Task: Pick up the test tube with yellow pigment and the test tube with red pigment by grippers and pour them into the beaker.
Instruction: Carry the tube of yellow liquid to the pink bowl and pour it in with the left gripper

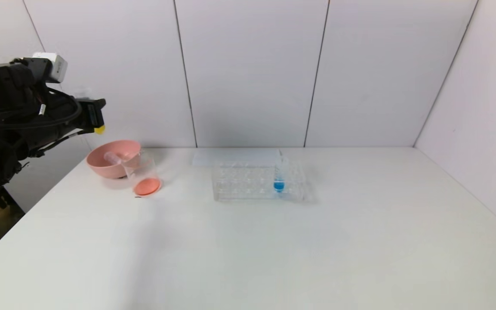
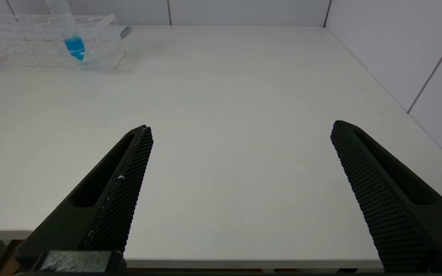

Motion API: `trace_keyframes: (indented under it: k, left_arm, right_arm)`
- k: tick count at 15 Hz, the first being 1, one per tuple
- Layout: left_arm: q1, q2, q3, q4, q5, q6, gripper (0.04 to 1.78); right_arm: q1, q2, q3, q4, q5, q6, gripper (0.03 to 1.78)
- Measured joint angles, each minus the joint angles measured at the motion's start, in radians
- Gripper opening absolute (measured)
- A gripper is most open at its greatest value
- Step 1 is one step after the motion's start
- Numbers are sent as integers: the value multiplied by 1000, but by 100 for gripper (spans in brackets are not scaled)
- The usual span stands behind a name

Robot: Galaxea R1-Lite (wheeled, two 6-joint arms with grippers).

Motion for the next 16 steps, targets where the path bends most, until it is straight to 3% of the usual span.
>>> trace_keyframes:
  k: [9,16]
  left_arm:
    - [84,33,13,-6,-2,-3,49]
    - [97,96,6,-58,-30,-5,49]
  right_arm:
    - [0,0,0,0,0,0,170]
    - [0,0,0,0,0,0,170]
